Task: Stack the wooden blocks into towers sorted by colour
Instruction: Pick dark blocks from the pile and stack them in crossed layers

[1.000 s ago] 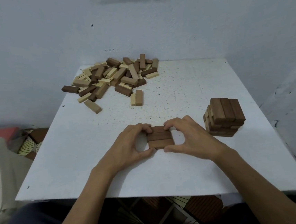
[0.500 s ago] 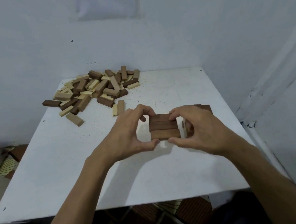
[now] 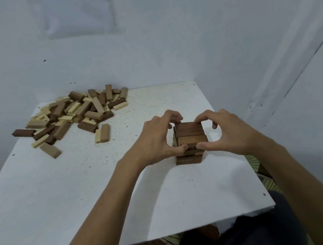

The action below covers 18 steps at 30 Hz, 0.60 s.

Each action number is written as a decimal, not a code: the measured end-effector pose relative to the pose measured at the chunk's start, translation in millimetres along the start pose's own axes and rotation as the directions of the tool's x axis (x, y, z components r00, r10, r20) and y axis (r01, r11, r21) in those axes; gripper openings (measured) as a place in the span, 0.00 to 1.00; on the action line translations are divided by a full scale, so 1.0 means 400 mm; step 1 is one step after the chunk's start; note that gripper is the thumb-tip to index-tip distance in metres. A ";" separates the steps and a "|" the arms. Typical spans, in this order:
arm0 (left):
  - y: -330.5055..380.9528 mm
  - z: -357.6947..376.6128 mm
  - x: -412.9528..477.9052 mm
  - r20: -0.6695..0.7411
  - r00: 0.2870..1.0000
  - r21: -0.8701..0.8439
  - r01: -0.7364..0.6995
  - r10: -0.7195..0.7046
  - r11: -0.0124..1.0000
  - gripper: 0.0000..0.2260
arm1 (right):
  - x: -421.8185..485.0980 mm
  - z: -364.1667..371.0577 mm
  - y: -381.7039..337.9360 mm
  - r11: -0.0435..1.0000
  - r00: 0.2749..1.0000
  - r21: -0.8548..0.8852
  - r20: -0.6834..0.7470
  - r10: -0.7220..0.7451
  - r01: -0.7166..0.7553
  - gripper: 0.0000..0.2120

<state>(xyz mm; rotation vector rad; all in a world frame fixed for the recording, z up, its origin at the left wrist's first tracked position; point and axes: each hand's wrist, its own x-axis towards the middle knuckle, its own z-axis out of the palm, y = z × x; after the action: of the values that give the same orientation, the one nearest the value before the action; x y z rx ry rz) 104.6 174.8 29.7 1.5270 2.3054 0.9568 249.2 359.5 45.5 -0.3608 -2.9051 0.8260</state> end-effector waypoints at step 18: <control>-0.045 -0.005 -0.046 -0.018 0.998 -0.018 0.060 -0.060 0.998 0.33 | -0.009 0.026 -0.036 0.992 0.988 -0.100 -0.128 -0.084 0.072 0.32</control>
<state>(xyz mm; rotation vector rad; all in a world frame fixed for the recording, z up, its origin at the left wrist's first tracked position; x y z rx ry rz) 98.5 153.2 16.9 1.4391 2.3347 0.9773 248.0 341.7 44.1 -0.2952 -2.8215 0.6295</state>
